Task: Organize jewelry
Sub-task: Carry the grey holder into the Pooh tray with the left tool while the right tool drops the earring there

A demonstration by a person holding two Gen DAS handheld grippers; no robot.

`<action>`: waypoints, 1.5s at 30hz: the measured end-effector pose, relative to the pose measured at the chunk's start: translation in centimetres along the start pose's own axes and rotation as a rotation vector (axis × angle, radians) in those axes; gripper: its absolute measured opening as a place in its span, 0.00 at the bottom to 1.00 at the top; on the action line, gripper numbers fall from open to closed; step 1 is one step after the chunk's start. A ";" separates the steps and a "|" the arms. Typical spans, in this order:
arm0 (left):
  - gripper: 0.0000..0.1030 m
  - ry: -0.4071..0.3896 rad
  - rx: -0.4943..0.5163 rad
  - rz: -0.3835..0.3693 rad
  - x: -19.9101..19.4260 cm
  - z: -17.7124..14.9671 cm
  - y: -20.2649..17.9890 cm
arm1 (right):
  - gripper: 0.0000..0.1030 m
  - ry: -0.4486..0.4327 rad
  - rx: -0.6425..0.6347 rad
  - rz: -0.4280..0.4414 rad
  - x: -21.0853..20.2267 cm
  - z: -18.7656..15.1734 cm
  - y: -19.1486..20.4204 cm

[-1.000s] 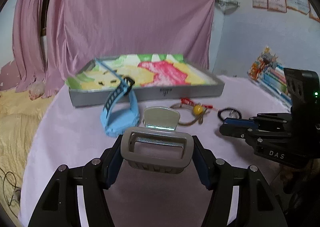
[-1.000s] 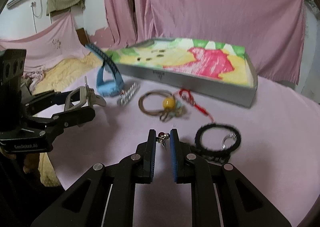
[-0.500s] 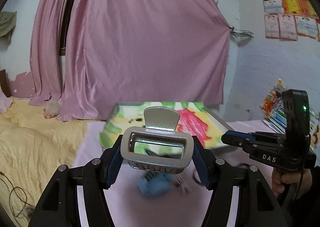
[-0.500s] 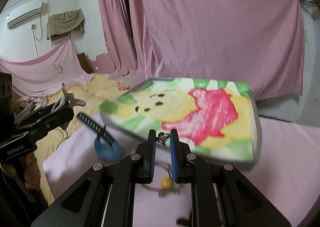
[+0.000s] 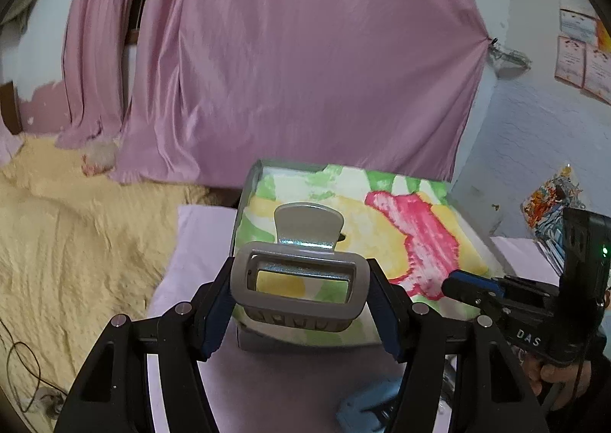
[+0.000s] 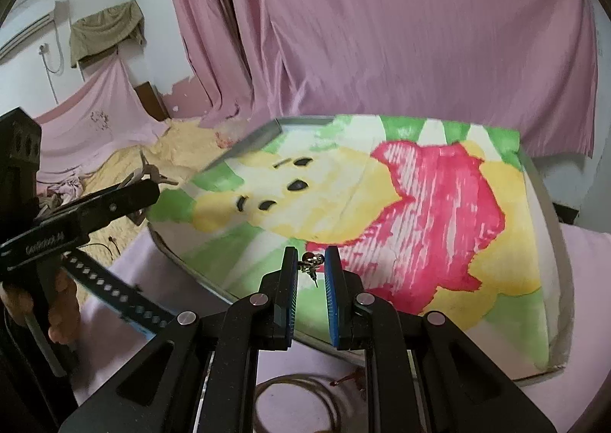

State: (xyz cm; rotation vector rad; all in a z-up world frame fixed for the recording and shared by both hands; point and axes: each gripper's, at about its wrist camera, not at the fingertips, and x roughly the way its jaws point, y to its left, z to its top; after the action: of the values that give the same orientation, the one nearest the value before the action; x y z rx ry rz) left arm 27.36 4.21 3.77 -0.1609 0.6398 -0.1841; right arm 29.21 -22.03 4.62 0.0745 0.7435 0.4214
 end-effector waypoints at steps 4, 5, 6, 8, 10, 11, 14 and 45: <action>0.59 0.066 0.023 -0.005 1.8 -0.4 -0.4 | 0.12 0.031 0.001 -0.018 0.9 -0.1 -0.3; 0.59 0.078 0.030 -0.002 2.1 -0.5 -0.5 | 0.12 0.047 0.000 -0.027 1.3 -0.2 -0.3; 0.59 0.088 0.039 0.004 2.3 -0.6 -0.6 | 0.12 0.060 0.004 -0.028 1.5 -0.2 -0.5; 0.60 0.095 0.048 0.006 2.4 -0.8 -0.7 | 0.12 0.077 0.012 -0.026 1.9 -0.1 -0.6; 0.60 0.104 0.053 0.004 2.5 -0.8 -0.8 | 0.12 0.092 0.020 -0.022 2.1 -0.1 -0.8; 0.60 0.112 0.060 0.008 2.7 -0.9 -0.9 | 0.12 0.098 0.023 -0.018 2.2 -0.2 -0.8; 0.60 0.125 0.093 0.023 2.8 -1.1 -1.5 | 0.12 0.104 0.032 -0.015 2.4 -0.2 -0.9; 0.98 -0.195 0.081 0.037 -3.6 -2.9 -2.7 | 0.78 -0.237 0.089 -0.141 -6.1 -2.1 -1.4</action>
State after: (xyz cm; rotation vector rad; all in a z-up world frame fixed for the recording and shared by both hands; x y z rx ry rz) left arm 22.46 2.13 4.11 -0.0873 0.4403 -0.1567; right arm 24.29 -25.93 6.70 0.1525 0.5296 0.2395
